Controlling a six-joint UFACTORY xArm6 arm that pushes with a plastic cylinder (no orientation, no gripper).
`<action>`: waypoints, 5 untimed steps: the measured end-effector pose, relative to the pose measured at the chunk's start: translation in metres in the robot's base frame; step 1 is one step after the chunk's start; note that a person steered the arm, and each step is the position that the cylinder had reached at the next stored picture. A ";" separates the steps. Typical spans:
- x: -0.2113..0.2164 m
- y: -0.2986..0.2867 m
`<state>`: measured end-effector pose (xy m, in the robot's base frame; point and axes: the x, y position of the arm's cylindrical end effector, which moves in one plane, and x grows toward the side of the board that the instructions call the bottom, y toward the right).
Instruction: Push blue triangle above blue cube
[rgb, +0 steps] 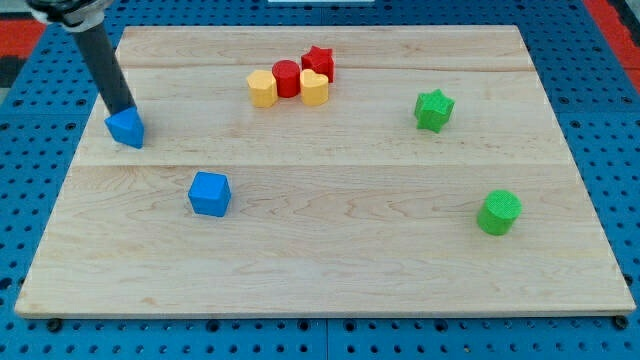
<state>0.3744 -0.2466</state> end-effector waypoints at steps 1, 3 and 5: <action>0.029 0.003; 0.088 0.015; 0.090 0.112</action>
<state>0.4642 -0.1344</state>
